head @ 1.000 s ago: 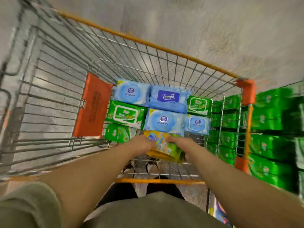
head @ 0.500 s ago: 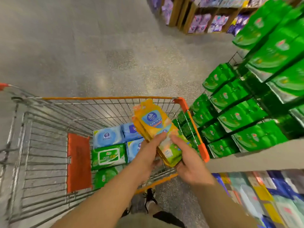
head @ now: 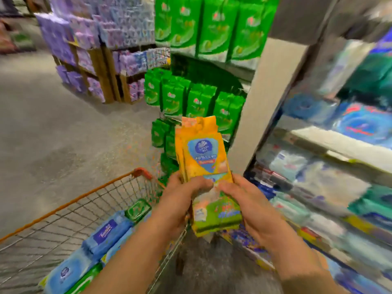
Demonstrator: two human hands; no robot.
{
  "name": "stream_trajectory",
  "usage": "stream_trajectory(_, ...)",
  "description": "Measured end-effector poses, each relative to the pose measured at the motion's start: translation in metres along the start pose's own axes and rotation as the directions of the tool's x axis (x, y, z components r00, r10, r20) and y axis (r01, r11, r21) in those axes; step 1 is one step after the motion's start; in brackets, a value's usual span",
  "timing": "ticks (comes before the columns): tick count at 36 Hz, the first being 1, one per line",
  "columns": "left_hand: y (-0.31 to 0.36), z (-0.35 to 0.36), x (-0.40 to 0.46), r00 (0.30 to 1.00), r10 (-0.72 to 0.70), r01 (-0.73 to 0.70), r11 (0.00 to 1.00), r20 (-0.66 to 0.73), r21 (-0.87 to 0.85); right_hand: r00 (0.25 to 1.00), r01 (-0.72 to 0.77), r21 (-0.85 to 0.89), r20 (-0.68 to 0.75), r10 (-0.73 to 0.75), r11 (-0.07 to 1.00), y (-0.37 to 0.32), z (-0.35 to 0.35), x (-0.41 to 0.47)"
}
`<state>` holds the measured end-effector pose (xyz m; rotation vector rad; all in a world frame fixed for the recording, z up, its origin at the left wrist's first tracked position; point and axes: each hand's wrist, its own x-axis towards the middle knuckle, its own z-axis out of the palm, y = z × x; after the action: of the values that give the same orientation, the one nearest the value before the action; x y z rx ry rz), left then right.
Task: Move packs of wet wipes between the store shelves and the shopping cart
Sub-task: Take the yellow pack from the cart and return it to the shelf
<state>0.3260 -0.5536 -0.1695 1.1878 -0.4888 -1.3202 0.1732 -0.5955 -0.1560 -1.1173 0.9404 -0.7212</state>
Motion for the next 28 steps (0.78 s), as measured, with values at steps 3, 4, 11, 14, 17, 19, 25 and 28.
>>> stream_trajectory(3, -0.006, 0.06, -0.008, 0.988, -0.044, 0.038, 0.998, 0.146, 0.042, 0.997, 0.075, 0.076, -0.04, -0.072, 0.994, -0.018, -0.042, -0.031)
stream_trajectory(4, -0.008, 0.079, -0.011, 0.982, -0.055, 0.044, 0.997, 0.181, 0.063, 0.994, 0.094, 0.092, -0.057, -0.089, 0.991, -0.023, -0.057, -0.042)
stream_trajectory(11, -0.046, 0.224, -0.04, 0.877, -0.174, 0.112, 0.98, 0.447, 0.162, 0.914, 0.234, 0.172, -0.373, -0.157, 0.957, -0.039, -0.18, -0.121)
stream_trajectory(14, -0.068, 0.281, -0.056, 0.808, -0.237, 0.15, 0.968, 0.539, 0.201, 0.859, 0.284, 0.221, -0.49, -0.145, 0.933, -0.046, -0.227, -0.161)
stream_trajectory(17, -0.096, 0.334, -0.072, 0.75, -0.265, 0.158, 0.961, 0.606, 0.225, 0.793, 0.351, 0.226, -0.588, -0.16, 0.909, -0.051, -0.269, -0.194)
stream_trajectory(19, -0.113, 0.369, -0.084, 0.709, -0.3, 0.189, 0.953, 0.638, 0.238, 0.738, 0.383, 0.237, -0.66, -0.141, 0.893, -0.053, -0.298, -0.215)
stream_trajectory(25, -0.145, 0.443, -0.101, 0.575, -0.41, 0.267, 0.912, 0.708, 0.311, 0.669, 0.477, 0.251, -0.725, -0.163, 0.842, -0.058, -0.353, -0.258)
stream_trajectory(28, -0.16, 0.474, -0.101, 0.547, -0.404, 0.262, 0.915, 0.733, 0.308, 0.637, 0.493, 0.199, -0.745, -0.196, 0.847, -0.063, -0.377, -0.272)
